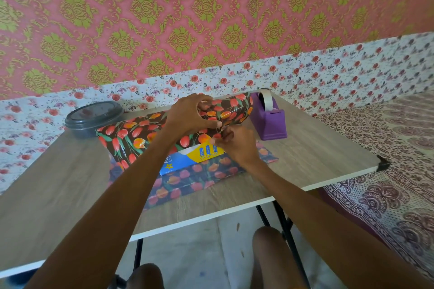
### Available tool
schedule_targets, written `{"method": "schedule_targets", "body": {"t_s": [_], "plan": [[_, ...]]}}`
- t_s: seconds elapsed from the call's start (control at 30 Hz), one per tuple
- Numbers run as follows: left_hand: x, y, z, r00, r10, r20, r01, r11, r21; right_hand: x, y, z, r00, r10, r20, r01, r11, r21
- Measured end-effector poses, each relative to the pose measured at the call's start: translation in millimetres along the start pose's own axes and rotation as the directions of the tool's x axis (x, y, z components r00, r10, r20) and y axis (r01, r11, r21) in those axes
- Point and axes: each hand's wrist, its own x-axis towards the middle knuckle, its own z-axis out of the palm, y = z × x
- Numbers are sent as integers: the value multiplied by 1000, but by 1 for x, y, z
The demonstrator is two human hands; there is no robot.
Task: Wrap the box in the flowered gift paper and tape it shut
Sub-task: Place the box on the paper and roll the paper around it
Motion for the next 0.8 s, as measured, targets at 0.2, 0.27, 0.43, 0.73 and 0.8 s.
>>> {"method": "schedule_targets", "body": {"t_s": [0.2, 0.27, 0.43, 0.73, 0.8], "plan": [[-3, 3, -2, 1000, -3, -6, 3, 999, 50, 2, 5, -5, 997, -17, 78, 29, 988, -153], [-4, 5, -2, 1000, -9, -17, 10, 999, 46, 0, 4, -12, 982, 55, 182, -29, 990, -140], [2, 20, -3, 999, 48, -27, -43, 987, 158, 13, 10, -55, 996, 70, 54, -67, 996, -58], [29, 117, 70, 978, 205, 43, -208, 974, 87, 72, 53, -146, 872, 488, -40, -474, 822, -315], [42, 119, 100, 990, 113, 81, -124, 983, 137, 79, 55, -147, 758, 636, 146, -638, 769, -38]]}}
